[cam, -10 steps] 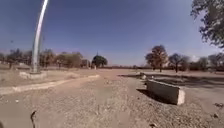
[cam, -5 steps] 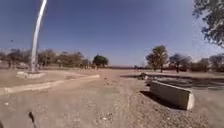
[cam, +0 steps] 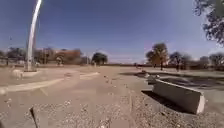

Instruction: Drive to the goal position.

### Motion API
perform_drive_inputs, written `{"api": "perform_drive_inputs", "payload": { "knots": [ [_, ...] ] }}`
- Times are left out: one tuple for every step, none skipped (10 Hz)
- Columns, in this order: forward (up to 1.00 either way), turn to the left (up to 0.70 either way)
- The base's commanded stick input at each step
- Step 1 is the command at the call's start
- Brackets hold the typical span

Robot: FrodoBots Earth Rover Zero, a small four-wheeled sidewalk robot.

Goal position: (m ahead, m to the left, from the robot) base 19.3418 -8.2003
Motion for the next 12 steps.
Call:
{"api": "perform_drive_inputs", "payload": {
  "knots": [
    [0.50, 0.00],
    [0.50, 0.00],
    [0.50, 0.00],
    [0.50, 0.00],
    [0.50, 0.00],
    [0.50, 0.00],
    [0.50, 0.00],
    [0.50, 0.00],
    [0.50, 0.00],
    [0.50, 0.00],
    [0.50, 0.00],
    [0.50, 0.00]
  ]
}}
